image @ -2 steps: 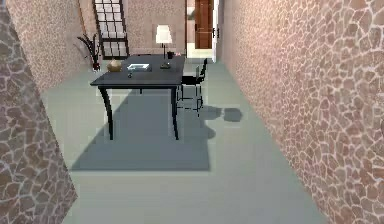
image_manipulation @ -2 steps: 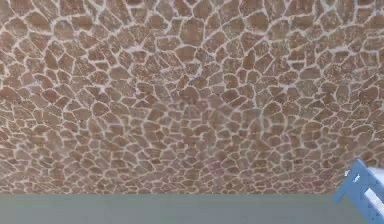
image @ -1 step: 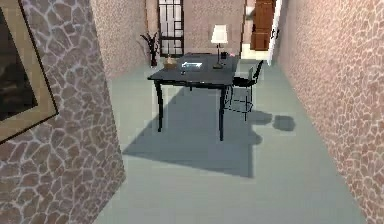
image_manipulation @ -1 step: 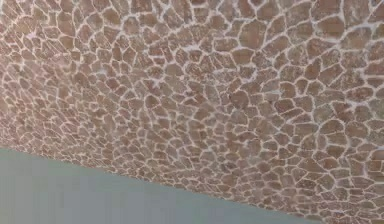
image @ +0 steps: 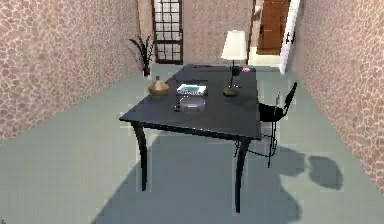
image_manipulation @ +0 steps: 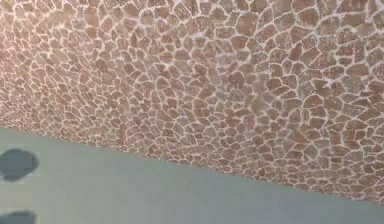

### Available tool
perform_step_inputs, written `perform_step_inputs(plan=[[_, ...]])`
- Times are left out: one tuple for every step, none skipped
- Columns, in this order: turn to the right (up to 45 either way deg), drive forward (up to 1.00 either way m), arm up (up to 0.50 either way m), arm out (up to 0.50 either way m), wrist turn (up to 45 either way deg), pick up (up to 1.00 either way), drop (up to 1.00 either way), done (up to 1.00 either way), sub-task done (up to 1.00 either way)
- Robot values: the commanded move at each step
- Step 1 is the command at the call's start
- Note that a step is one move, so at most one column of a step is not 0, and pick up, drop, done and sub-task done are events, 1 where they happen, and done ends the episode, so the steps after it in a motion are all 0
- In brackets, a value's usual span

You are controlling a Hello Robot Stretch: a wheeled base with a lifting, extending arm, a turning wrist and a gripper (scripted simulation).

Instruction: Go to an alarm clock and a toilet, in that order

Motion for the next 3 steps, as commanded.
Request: perform_step_inputs(plan=[[0.0, 0.7, 0.0, 0.0, 0.0, 0.0, 0.0, 0.0, 0.0], [-45.0, 0.0, 0.0, 0.0, 0.0, 0.0, 0.0, 0.0, 0.0], [-6.0, 0.0, 0.0, 0.0, 0.0, 0.0, 0.0, 0.0, 0.0]])
